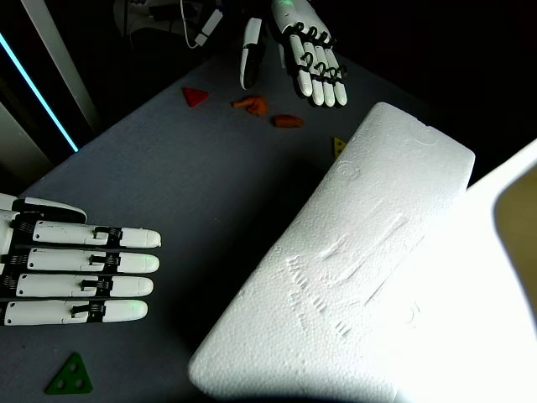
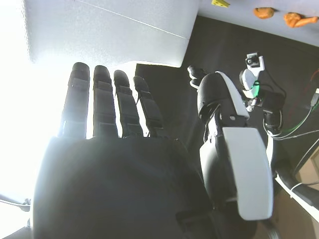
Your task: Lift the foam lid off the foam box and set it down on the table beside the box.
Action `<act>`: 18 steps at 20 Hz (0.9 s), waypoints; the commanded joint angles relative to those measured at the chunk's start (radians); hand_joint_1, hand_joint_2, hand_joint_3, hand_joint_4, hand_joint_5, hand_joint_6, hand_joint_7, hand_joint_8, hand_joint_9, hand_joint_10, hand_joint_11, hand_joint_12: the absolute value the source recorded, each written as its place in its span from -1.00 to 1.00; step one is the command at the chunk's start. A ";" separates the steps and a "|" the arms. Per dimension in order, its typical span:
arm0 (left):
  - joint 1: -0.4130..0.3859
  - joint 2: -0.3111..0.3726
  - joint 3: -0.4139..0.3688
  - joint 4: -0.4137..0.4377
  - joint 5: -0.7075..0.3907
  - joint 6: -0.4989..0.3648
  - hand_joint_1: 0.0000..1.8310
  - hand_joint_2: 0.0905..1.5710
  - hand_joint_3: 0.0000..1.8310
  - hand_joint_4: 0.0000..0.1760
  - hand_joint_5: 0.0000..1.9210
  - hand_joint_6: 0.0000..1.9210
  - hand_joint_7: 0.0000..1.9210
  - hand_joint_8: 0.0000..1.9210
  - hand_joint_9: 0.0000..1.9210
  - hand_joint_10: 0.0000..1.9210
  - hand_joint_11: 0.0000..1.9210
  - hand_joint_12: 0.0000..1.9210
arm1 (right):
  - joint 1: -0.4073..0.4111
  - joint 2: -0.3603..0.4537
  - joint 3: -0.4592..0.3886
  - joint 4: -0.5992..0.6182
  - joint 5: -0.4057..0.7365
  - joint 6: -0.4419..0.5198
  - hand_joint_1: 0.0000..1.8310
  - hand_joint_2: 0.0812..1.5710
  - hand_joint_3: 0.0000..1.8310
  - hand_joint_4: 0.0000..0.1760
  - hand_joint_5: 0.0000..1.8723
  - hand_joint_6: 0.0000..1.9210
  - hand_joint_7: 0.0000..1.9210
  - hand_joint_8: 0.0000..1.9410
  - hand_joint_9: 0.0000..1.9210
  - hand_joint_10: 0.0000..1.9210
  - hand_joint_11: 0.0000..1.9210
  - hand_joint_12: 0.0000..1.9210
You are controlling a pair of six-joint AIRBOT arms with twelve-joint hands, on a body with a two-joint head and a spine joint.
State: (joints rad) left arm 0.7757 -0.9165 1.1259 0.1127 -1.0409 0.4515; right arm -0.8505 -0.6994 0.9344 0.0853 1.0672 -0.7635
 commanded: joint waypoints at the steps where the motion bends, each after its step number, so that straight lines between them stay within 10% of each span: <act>1: -0.013 0.009 0.001 -0.023 -0.122 0.001 -0.66 0.59 -0.98 -0.59 -0.98 -0.99 -1.00 -1.00 -1.00 -1.00 -1.00 -1.00 | 0.010 0.008 -0.002 0.022 0.121 -0.004 -0.45 0.71 -0.99 -1.00 -1.00 -1.00 -1.00 -1.00 -1.00 -1.00 -1.00 -0.99; 12: 0.046 0.034 -0.022 -0.150 -0.237 0.066 -0.59 0.53 -1.00 -0.48 -0.97 -0.99 -1.00 -1.00 -1.00 -1.00 -1.00 -1.00 | -0.031 0.025 -0.015 0.154 0.249 -0.053 -0.42 0.67 -1.00 -1.00 -1.00 -1.00 -1.00 -1.00 -1.00 -1.00 -1.00 -1.00; 14: 0.051 0.035 -0.022 -0.178 -0.255 0.083 -0.50 0.50 -1.00 -0.81 -1.00 -1.00 -1.00 -1.00 -1.00 -1.00 -0.97 -0.98 | -0.037 0.027 -0.015 0.183 0.276 -0.062 -0.51 0.65 -1.00 -1.00 -1.00 -1.00 -1.00 -1.00 -1.00 -1.00 -0.93 -0.96; 16: 0.053 0.035 -0.020 -0.203 -0.275 0.091 -0.49 0.48 -1.00 -0.54 -1.00 -1.00 -1.00 -1.00 -1.00 -1.00 -0.98 -0.98 | -0.037 0.027 -0.015 0.211 0.292 -0.080 -0.69 0.56 -0.98 -1.00 -1.00 -1.00 -1.00 -1.00 -0.96 -0.99 -1.00 0.21; 18: 0.046 0.031 -0.014 -0.235 -0.291 0.109 -0.50 0.48 -1.00 -0.61 -1.00 -1.00 -1.00 -1.00 -1.00 -1.00 -0.98 -0.97 | -0.037 0.026 -0.012 0.243 0.304 -0.100 -0.68 0.50 -1.00 -1.00 -1.00 -1.00 -1.00 -1.00 -1.00 -0.98 -1.00 0.61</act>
State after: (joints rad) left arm 0.8337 -0.8932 1.1076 -0.1074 -1.1984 0.5613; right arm -0.8909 -0.6853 0.9184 0.3145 1.2373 -0.8642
